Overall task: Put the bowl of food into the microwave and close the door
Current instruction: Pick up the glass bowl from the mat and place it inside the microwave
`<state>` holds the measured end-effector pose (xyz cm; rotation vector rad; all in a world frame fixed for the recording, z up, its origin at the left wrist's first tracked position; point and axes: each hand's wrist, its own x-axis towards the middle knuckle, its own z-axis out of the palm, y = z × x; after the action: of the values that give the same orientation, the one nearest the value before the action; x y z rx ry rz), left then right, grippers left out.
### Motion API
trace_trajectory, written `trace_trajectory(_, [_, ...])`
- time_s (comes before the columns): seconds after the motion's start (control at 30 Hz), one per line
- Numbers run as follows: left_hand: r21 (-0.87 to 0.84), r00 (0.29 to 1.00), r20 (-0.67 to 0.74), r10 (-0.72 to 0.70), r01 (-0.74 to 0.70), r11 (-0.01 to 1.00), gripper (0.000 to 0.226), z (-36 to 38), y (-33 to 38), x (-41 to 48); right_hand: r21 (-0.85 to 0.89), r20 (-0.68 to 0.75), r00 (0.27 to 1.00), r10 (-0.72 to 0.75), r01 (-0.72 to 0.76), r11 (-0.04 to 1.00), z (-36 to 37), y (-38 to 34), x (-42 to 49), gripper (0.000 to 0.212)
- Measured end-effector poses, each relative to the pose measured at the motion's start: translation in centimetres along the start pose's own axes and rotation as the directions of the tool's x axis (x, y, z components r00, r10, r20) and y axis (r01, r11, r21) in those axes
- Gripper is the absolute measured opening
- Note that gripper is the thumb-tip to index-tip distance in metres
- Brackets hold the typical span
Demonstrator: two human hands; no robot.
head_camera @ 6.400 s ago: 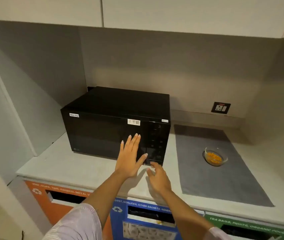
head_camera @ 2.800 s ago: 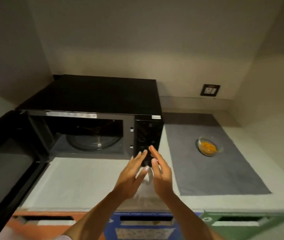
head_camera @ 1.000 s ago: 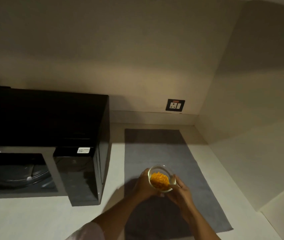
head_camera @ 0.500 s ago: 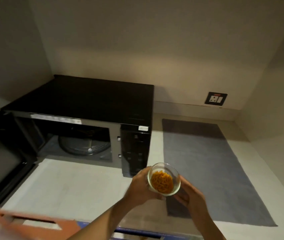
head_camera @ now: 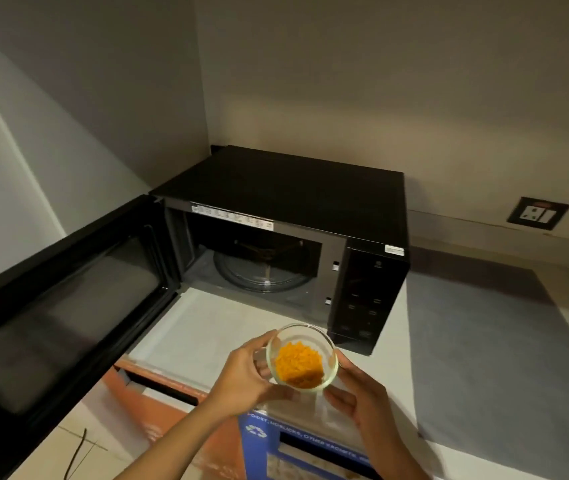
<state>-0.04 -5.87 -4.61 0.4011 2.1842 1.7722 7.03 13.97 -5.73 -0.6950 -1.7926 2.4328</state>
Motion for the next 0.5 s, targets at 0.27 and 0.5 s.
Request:
trace_trajectory(0.27, [-0.056, 0.987, -0.154, 0.035, -0.044, 0.997, 0.104, -7.0, -1.1, 3.1, -0.061, 0.135, 0.987, -0.087, 0.096, 0.994, 8.1, -0.8, 4.8, 0.036])
trace_trajectory(0.5, [-0.100, 0.958, -0.279, 0.072, -0.104, 0.990, 0.115, -8.8, -1.9, 8.8, -0.073, 0.066, 0.978, -0.198, 0.203, 0.977, 12.6, -2.8, 10.2, 0.037])
